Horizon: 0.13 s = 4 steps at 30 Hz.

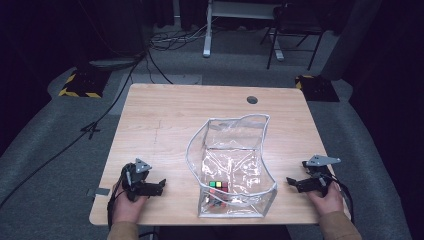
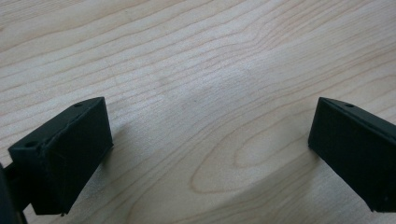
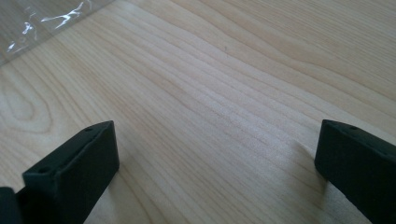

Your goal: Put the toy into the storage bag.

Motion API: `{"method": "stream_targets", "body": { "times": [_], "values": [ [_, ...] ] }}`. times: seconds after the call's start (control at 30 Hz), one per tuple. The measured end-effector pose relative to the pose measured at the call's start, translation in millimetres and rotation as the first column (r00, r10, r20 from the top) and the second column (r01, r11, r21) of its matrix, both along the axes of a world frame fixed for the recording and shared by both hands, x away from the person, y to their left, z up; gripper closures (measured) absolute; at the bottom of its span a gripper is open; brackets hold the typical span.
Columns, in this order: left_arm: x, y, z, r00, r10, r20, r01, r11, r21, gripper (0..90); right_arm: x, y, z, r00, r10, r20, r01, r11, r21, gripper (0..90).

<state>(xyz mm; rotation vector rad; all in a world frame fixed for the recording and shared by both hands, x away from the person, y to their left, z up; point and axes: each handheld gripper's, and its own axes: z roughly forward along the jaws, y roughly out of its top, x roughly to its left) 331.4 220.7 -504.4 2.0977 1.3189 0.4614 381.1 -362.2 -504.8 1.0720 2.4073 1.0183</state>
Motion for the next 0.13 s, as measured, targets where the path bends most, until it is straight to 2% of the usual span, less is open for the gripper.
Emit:
{"method": "stream_targets", "body": {
  "times": [0.13],
  "values": [
    [-0.6, -0.1, 0.1, 1.0000, 0.006, -0.001, -0.006, 1.0000, 0.002, 0.0, 0.7, -4.0, 0.1, 0.9992, 0.040, -0.002, -0.040, 0.999, 0.002, 0.0]
  ]
}}
